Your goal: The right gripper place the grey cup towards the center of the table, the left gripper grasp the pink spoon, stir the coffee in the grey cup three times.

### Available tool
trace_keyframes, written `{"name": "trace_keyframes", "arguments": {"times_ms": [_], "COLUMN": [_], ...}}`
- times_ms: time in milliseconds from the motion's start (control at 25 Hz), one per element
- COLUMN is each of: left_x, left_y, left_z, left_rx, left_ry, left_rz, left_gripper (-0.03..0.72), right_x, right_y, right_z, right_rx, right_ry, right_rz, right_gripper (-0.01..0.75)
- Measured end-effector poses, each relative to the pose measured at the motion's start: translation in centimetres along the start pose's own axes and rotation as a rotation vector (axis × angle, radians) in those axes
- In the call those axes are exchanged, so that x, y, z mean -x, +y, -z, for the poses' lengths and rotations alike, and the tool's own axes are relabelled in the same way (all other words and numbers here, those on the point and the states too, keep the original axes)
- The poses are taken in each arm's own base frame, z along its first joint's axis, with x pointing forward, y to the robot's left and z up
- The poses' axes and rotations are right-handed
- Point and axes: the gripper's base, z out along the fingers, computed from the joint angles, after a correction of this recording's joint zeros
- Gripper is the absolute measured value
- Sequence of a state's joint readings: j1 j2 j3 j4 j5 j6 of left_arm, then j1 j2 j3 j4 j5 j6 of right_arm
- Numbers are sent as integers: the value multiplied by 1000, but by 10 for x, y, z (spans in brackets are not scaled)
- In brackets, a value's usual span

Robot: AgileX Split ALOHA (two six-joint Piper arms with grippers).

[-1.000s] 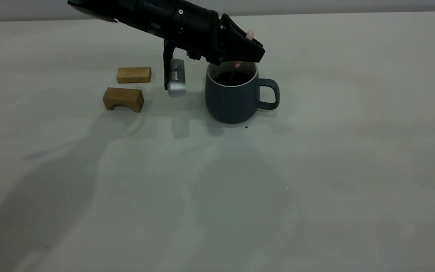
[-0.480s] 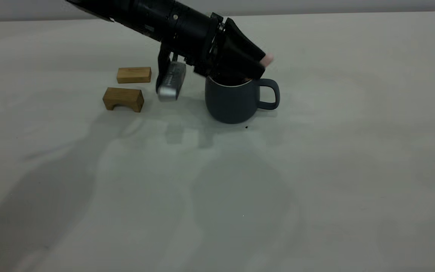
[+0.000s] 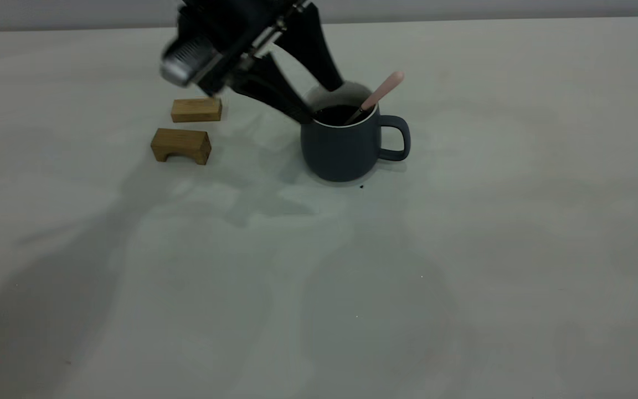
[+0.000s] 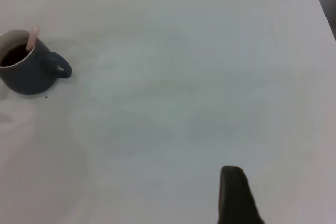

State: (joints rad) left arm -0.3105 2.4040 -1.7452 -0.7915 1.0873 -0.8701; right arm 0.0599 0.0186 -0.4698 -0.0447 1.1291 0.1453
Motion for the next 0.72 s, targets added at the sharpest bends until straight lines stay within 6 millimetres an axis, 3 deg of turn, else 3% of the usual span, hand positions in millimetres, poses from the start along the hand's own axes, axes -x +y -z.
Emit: {"name": "trace_keyframes", "arguments": {"times_ms": [400, 600, 720], "left_x": [-30, -68, -102], "left_y": [12, 22, 38], "left_z": [59, 123, 178], "left_rx": [141, 194, 276], "left_ry": [-254, -533, -760], "left_rz": [-196, -489, -754], "left_gripper": [544, 544, 544], "right_x": [0, 0, 0], "right_y": [0, 0, 0], "right_z": [0, 0, 0], "right_rx": [0, 0, 0], "right_ry": [0, 0, 0], "right_rz": [0, 0, 0], "right_gripper": [491, 491, 491]}}
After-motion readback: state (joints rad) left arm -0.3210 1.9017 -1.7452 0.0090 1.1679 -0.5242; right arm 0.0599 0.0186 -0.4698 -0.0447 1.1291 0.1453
